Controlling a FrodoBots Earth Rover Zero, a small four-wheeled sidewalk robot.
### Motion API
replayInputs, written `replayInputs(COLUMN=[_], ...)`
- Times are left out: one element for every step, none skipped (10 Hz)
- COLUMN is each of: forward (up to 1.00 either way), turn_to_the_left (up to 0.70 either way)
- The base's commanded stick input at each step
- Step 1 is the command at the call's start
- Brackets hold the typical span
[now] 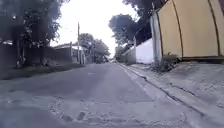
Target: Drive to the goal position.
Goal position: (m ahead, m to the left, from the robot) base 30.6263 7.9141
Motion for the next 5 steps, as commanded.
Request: replayInputs(forward=[1.00,1.00,1.00,1.00,1.00], turn_to_the_left=[0.00,0.00,0.00,0.00,0.00])
